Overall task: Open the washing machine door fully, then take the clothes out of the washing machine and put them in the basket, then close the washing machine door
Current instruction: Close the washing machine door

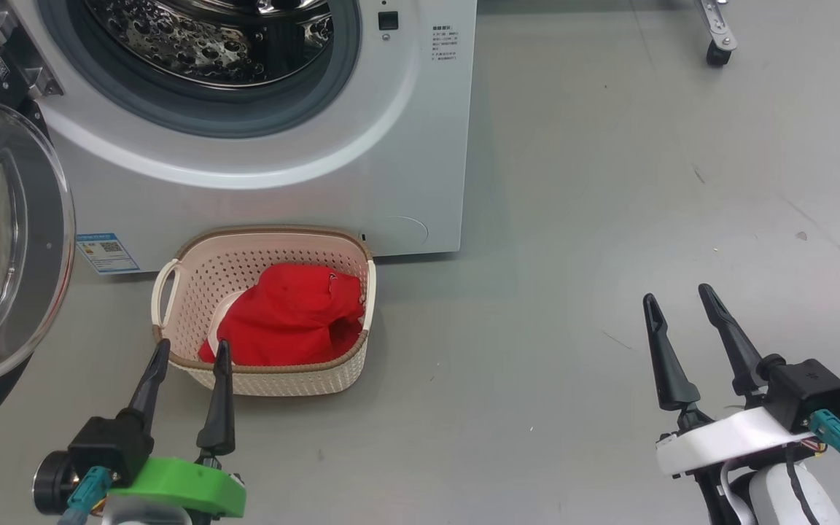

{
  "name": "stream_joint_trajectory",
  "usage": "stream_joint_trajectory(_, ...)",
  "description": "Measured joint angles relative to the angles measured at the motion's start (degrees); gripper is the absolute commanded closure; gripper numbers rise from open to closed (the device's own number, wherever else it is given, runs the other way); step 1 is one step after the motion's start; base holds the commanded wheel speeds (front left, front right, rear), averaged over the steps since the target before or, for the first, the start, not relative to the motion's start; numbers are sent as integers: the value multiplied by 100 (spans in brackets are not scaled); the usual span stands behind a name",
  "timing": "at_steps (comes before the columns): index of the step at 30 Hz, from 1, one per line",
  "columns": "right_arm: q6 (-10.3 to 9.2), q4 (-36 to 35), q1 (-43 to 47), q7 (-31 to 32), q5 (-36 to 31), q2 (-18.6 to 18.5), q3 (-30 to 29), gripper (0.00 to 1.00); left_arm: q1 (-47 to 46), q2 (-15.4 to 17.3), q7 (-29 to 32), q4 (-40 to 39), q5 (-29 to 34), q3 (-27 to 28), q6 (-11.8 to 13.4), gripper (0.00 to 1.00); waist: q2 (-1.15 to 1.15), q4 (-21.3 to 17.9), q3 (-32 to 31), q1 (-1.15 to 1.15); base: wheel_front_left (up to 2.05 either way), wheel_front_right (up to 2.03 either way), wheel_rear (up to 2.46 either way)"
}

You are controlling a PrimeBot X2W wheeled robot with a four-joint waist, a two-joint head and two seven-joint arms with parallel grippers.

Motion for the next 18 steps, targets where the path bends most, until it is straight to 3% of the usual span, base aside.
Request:
stream_joint_trajectory(12, 0, -130, 36, 0, 0, -32, -148, 0, -2, 0, 0, -27, 0, -198, 54, 0, 0, 354, 102, 0, 0, 0, 0)
stream_joint_trajectory(16, 0, -165, 38, 0, 0, -73, -33, 0, -2, 0, 0, -53, -2, -191, 135, 0, 0, 629, 152, 0, 0, 0, 0)
stream_joint_trajectory(17, 0, -204, 35, 0, 0, -111, 105, 0, -1, 0, 0, -103, -12, -164, 218, 0, 0, 943, 207, 0, 0, 0, 0)
stream_joint_trajectory(18, 0, -211, 32, 0, 0, -123, 127, 0, -1, 0, 0, -113, -15, -160, 222, 0, 0, 1010, 218, 0, 0, 0, 0)
